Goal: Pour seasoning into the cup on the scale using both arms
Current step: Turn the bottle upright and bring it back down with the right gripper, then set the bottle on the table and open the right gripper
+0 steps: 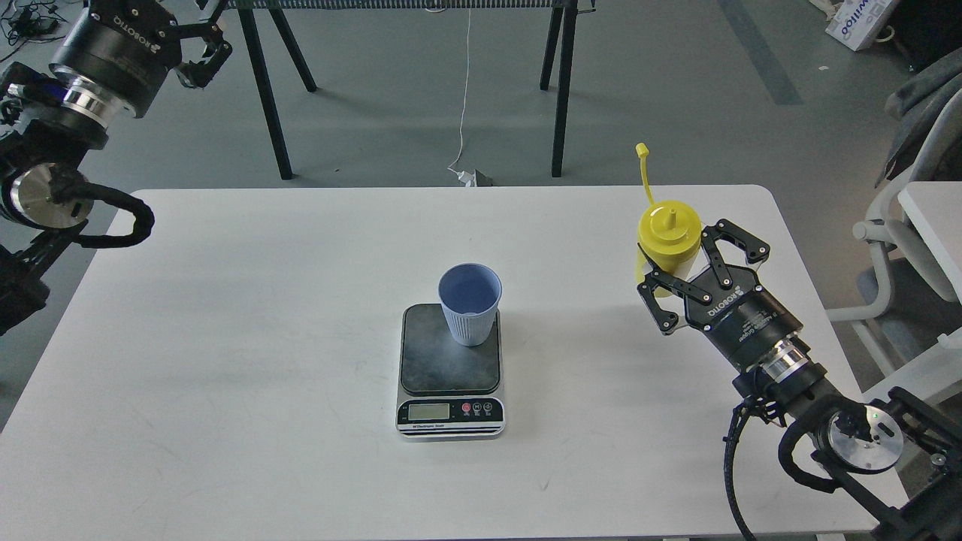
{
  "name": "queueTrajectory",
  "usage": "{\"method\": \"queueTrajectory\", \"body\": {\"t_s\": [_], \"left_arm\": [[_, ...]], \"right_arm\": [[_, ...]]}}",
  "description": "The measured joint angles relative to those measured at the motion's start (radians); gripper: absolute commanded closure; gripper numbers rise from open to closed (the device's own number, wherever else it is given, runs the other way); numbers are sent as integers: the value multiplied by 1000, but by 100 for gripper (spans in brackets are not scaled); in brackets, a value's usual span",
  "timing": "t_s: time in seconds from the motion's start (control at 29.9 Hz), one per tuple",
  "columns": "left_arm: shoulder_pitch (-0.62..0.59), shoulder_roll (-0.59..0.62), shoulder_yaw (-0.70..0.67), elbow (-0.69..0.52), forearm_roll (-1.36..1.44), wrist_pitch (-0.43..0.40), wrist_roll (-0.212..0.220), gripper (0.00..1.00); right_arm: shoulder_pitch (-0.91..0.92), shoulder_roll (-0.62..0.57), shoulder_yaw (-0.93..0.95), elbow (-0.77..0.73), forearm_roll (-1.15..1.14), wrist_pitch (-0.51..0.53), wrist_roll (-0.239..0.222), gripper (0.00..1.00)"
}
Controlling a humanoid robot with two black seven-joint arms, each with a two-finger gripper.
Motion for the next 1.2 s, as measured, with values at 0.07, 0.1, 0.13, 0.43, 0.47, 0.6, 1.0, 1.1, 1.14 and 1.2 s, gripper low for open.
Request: {"method": "queueTrajectory", "body": {"t_s": [0.07,0.1,0.13,0.43,0.47,0.6,1.0,1.1,1.14,1.2], "left_arm": [[0,0,0,-1,0,0,0,0],[0,0,0,-1,0,0,0,0],[0,-1,0,-1,0,0,0,0],[0,-9,0,-1,0,0,0,0],[0,-10,0,-1,0,0,0,0],[2,-12,1,-1,0,1,0,0],[7,-24,-1,-1,-5,5,0,0],[7,-24,-2,-1,-5,5,0,0],[7,-24,-2,-1,-5,4,0,0],[6,-23,-2,-1,-5,5,0,0]], "right_arm": [[-27,30,1,-12,17,20,16,71],[-37,47,1,-21,29,24,22,71],[-44,62,1,-32,42,27,27,71],[-56,192,1,-179,84,29,28,67],[-56,198,-1,-187,85,29,28,67],[-60,229,-10,-240,85,29,25,67],[-93,229,-21,-299,82,30,19,34],[-99,228,-36,-301,82,30,19,9],[-100,228,-42,-303,82,30,19,3],[-103,228,-57,-304,82,27,17,3]]}}
